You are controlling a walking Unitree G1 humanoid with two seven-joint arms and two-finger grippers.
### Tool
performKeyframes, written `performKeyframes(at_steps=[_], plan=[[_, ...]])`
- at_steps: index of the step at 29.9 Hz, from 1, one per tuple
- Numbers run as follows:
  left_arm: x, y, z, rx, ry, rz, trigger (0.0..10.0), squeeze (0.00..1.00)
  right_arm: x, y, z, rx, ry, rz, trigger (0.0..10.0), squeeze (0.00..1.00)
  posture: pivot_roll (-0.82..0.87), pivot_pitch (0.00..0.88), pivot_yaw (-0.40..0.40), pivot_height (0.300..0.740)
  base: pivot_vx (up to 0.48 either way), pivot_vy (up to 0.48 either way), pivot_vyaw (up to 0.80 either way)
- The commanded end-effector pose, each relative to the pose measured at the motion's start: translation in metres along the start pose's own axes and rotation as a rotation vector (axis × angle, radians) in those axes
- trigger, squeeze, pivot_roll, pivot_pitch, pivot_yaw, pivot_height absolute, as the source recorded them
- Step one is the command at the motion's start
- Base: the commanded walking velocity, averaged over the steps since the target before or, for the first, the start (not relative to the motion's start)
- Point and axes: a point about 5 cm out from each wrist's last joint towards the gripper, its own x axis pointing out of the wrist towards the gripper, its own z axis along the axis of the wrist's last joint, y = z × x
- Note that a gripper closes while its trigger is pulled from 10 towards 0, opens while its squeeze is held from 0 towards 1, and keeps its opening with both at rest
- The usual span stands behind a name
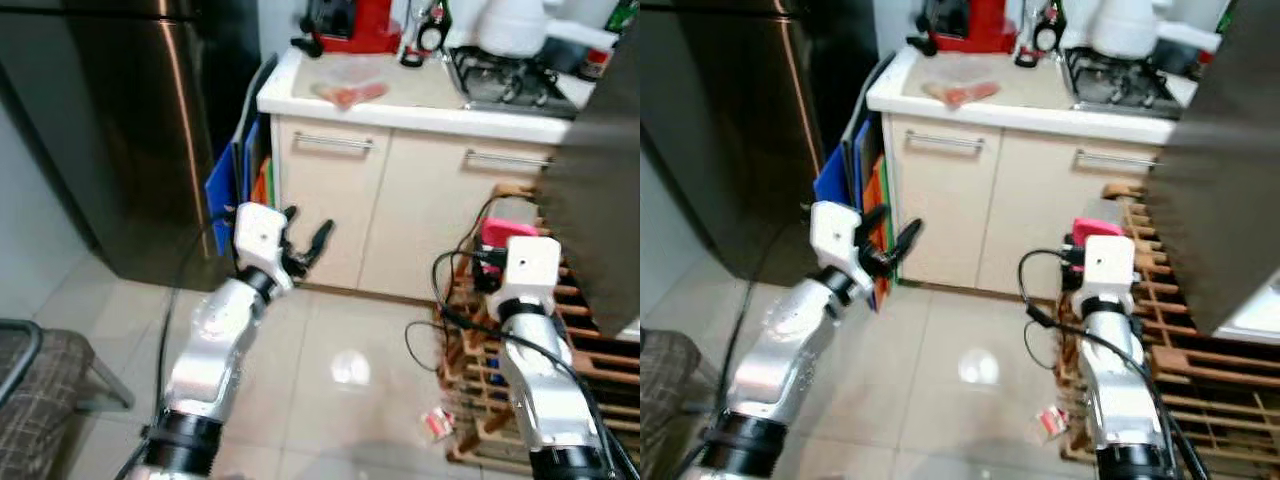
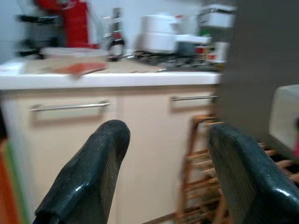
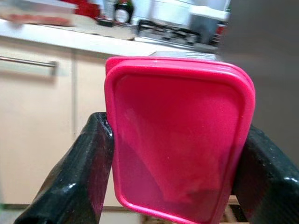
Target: Restocking fridge
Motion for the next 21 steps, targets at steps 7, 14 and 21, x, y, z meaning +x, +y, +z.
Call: performKeyframes(at_steps=[7,14,21], plan=[[-0.0054,0.0031,0.0061,0.002,-0.032,-0.029,10.0,0.0,0.0062,0.0041,0.0054,0.026,-0.014,0.027,0.0,0.2,-0.01,0.0,-0.032,0.74,0.0,-0.458,0.0],[-0.0058,-0.0006,0.0092,-0.002,-0.056,-0.06,10.0,0.0,0.0058,0.0034,0.0028,0.024,-0.008,0.05,0.0,0.2,-0.01,0.0,-0.035,0.74,0.0,-0.48,0.0],[-0.0056,-0.0034,0.0108,0.003,-0.071,-0.095,10.0,0.0,0.0054,0.0015,0.0015,0.021,-0.01,0.062,0.0,0.2,-0.01,0.0,-0.035,0.74,0.0,-0.48,0.0]])
